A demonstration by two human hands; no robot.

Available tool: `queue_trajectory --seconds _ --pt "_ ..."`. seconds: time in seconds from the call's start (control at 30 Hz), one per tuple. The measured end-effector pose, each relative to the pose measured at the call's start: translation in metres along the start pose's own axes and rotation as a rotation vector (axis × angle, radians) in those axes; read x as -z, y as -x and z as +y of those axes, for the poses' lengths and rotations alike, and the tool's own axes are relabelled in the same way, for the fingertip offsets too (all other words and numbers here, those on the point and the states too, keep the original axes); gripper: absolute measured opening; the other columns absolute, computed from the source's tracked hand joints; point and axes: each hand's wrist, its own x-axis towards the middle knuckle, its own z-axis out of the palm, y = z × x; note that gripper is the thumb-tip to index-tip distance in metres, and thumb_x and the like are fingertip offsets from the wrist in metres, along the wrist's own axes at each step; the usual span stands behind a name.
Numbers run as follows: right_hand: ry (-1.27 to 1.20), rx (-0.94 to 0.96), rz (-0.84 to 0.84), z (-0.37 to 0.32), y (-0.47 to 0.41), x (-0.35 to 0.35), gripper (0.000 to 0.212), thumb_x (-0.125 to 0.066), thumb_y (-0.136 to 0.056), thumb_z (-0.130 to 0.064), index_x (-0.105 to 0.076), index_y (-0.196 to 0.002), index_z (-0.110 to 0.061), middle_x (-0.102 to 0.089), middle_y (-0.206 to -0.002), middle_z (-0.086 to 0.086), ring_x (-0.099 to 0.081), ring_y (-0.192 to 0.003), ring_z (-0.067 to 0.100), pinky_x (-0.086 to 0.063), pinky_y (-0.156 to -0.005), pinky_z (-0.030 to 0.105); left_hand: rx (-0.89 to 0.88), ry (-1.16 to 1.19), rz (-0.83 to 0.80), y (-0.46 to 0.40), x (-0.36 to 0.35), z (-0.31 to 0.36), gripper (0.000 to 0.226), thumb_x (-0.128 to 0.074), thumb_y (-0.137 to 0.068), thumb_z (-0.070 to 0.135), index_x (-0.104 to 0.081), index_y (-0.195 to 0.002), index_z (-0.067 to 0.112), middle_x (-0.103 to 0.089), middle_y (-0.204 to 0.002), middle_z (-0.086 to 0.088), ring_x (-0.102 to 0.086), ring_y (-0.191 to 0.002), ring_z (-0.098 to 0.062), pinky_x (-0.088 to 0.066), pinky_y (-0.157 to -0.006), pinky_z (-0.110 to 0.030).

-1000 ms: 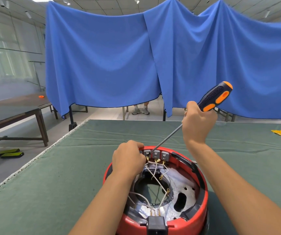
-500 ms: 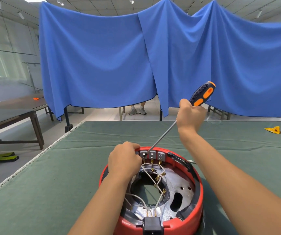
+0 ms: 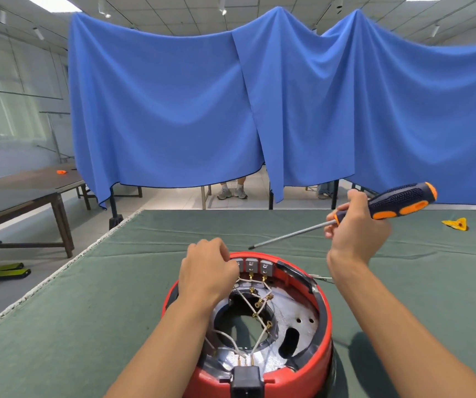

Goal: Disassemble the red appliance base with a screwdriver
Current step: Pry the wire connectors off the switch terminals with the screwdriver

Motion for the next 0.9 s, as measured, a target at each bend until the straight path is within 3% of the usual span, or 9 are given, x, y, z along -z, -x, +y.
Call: queue_trajectory --seconds 0.13,0.27,0.37,0.43,0.57,0.67,0.8,0.9 --pt "0.113 0.042 -0.146 0.004 0.012 0.004 0.026 -0.066 -0.086 -0.018 -0.058 -0.061 -0.014 -0.060 -0.047 -0.005 -0.051 -0.034 0.011 -0.048 -0.039 0.022 -0.092 -0.057 -0.071 0.002 -0.002 0.002 0.017 -0.055 -0.077 0.021 -0.064 -0.062 0.024 -0.052 -0.090 0.011 -0.040 -0.098 -0.016 -0.032 -0.079 -0.032" --pt "0.262 0.128 -0.405 0.016 0.029 0.013 0.020 -0.072 -0.082 -0.008 -0.063 -0.066 -0.017 -0.063 -0.058 -0.007 -0.060 -0.056 0.015 -0.050 -0.056 0.021 -0.124 -0.059 -0.095 0.003 -0.001 -0.001 0.025 -0.059 -0.077 0.023 -0.060 -0.054 0.034 -0.050 -0.094 0.016 -0.035 -0.096 -0.011 -0.028 -0.082 -0.030" --pt "0.466 0.328 -0.648 0.021 0.032 0.021 0.011 -0.070 -0.081 -0.002 -0.067 -0.076 -0.011 -0.067 -0.078 0.000 -0.062 -0.073 0.012 -0.048 -0.069 0.018 -0.174 -0.079 -0.128 0.006 0.001 0.001 0.028 -0.061 -0.076 0.022 -0.061 -0.057 0.041 -0.048 -0.098 0.017 -0.037 -0.104 -0.012 -0.031 -0.089 -0.031" --pt "0.555 0.313 -0.745 0.021 0.030 0.024 0.013 -0.071 -0.081 -0.003 -0.067 -0.078 -0.015 -0.066 -0.084 -0.001 -0.061 -0.078 0.008 -0.046 -0.070 0.016 -0.209 -0.130 -0.157 0.008 0.002 0.003 0.023 -0.062 -0.076 0.023 -0.066 -0.067 0.043 -0.051 -0.111 0.013 -0.034 -0.115 -0.014 -0.031 -0.096 -0.032" --pt "0.673 0.251 -0.854 0.023 0.029 0.025 0.016 -0.072 -0.080 -0.006 -0.066 -0.075 -0.020 -0.063 -0.080 -0.011 -0.058 -0.076 0.002 -0.045 -0.070 0.013 -0.333 -0.256 -0.180 0.013 0.002 0.007 0.017 -0.065 -0.078 0.029 -0.072 -0.089 0.039 -0.047 -0.134 0.005 -0.027 -0.128 -0.014 -0.026 -0.101 -0.031" --pt "0.766 0.267 -0.913 0.023 0.028 0.023 0.007 -0.071 -0.082 -0.009 -0.068 -0.079 -0.015 -0.063 -0.079 -0.009 -0.060 -0.080 0.009 -0.046 -0.070 0.013 -0.423 -0.372 -0.230 0.017 0.004 0.012 0.019 -0.063 -0.081 0.037 -0.070 -0.098 0.040 -0.039 -0.144 0.001 -0.024 -0.133 -0.018 -0.024 -0.104 -0.033" --pt "0.800 0.205 -0.891 0.023 0.027 0.023 0.005 -0.068 -0.083 -0.011 -0.067 -0.078 -0.009 -0.069 -0.080 0.004 -0.061 -0.079 0.020 -0.049 -0.072 0.027 -0.467 -0.481 -0.224 0.019 0.003 0.016 0.020 -0.064 -0.083 0.035 -0.068 -0.102 0.039 -0.035 -0.146 0.001 -0.025 -0.133 -0.021 -0.024 -0.105 -0.034" --pt "0.777 0.098 -0.866 0.022 0.026 0.025 0.016 -0.069 -0.080 -0.010 -0.066 -0.069 -0.021 -0.068 -0.072 -0.003 -0.062 -0.077 0.019 -0.050 -0.073 0.031 -0.546 -0.545 -0.179 0.018 -0.002 0.020 0.018 -0.061 -0.086 0.032 -0.068 -0.101 0.035 -0.040 -0.140 0.002 -0.031 -0.127 -0.022 -0.025 -0.100 -0.032"
